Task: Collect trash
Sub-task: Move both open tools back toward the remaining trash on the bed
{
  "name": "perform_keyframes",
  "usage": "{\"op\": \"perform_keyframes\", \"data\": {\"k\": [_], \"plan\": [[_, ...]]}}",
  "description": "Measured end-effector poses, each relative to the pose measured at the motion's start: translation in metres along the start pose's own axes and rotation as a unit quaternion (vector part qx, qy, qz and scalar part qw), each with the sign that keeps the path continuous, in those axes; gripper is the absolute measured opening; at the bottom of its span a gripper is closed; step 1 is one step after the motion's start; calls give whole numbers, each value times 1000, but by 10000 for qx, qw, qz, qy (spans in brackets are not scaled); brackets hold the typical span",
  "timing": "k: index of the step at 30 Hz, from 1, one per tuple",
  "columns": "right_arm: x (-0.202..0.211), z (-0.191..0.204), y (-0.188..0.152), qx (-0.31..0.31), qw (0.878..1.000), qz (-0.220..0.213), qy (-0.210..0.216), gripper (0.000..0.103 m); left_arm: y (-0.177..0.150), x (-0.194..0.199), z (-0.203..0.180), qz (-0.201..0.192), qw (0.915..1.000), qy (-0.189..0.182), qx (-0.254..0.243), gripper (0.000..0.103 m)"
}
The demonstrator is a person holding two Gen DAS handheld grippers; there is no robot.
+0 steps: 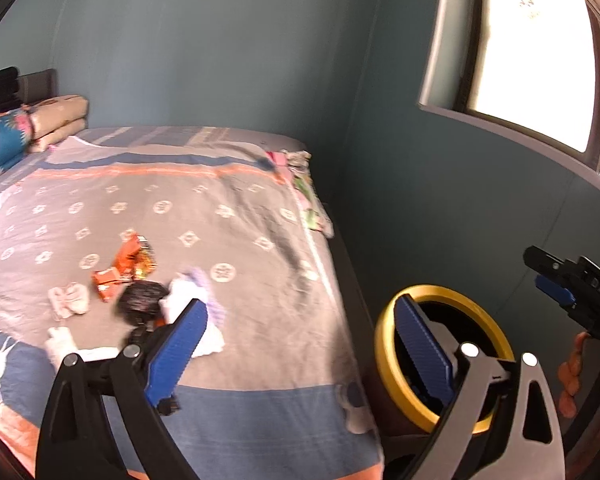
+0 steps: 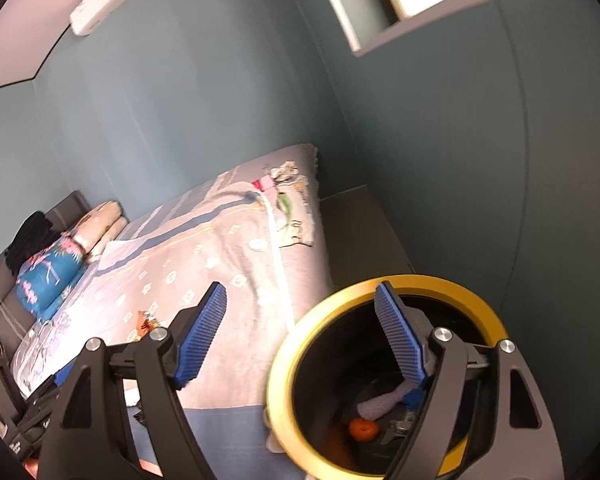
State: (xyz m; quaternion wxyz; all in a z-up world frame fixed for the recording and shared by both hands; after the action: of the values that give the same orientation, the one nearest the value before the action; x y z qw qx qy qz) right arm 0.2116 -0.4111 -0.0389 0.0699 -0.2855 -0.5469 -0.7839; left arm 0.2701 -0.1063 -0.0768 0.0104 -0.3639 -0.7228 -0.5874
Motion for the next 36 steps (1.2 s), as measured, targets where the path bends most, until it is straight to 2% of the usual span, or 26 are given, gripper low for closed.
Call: {"op": "perform_keyframes", "data": {"k": [5, 19, 36], "plan": [[11, 37, -4, 389, 9989, -128, 210, 77, 3, 23, 27, -141, 9995, 255, 132, 93], [9, 135, -23, 1003, 9928, 15, 656, 77, -1, 67, 113, -281, 9928, 1060, 478, 93], [-23, 220, -74, 1606, 9798, 544, 1064, 77, -36, 76, 217, -48, 9783, 1786, 1048, 93]]}}
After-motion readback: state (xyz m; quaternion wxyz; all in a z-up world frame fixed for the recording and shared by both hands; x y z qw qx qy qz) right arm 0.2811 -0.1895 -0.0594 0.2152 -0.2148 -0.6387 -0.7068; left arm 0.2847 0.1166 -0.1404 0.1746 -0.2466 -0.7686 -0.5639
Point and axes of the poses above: each gripper's, at about its wrist camera, not at the fingertips, and x roughly against the way its jaws point, z to its left, y to its top, the point moved 6 cm from there along -x, roughly the way its jaws point, and after that the axes turned 13 degrees about -y, right-handed, at the moved point
